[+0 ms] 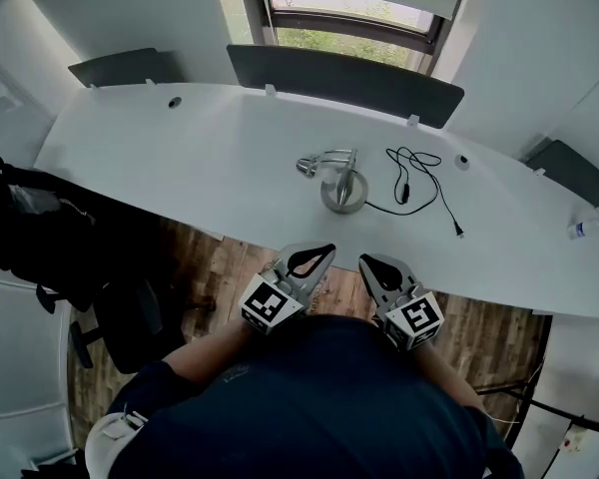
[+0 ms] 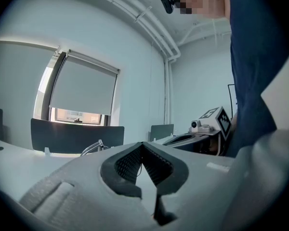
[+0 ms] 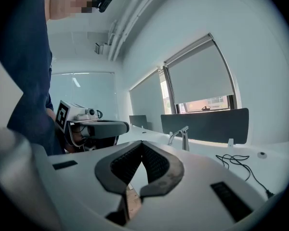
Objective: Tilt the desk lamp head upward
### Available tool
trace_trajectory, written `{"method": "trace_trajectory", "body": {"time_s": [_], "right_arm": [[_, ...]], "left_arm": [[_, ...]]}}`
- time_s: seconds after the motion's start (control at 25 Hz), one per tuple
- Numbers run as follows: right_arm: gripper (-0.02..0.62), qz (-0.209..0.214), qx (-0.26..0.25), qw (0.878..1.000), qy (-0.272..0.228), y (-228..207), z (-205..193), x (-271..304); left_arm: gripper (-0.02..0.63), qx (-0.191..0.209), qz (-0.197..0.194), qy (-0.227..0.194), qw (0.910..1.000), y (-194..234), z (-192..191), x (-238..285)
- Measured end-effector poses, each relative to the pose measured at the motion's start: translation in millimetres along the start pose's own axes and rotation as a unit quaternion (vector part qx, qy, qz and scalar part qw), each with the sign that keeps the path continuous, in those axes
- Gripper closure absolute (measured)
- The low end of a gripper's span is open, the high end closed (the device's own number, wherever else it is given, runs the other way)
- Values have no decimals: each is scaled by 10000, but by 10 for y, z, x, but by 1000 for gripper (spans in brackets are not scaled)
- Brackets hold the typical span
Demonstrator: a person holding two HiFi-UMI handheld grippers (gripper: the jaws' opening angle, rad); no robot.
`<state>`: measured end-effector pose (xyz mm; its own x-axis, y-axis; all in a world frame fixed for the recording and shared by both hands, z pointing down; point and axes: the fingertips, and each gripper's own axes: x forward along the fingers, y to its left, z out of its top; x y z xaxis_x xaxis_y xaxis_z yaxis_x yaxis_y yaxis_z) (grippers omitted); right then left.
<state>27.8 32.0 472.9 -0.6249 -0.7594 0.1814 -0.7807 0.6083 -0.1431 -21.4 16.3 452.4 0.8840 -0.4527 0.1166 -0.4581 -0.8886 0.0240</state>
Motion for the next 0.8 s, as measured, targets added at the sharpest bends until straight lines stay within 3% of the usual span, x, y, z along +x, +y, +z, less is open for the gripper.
{"method": "trace_trajectory", "body": {"time_s": [0.4, 0.8], "right_arm": [[584, -706, 90, 9974, 84, -238, 45, 666], [584, -839, -28, 9962, 248, -557, -48, 850]], "left_arm": [[600, 29, -266, 66, 9996, 739, -91, -39], [600, 247, -251, 47, 9994, 966, -87, 117]]}}
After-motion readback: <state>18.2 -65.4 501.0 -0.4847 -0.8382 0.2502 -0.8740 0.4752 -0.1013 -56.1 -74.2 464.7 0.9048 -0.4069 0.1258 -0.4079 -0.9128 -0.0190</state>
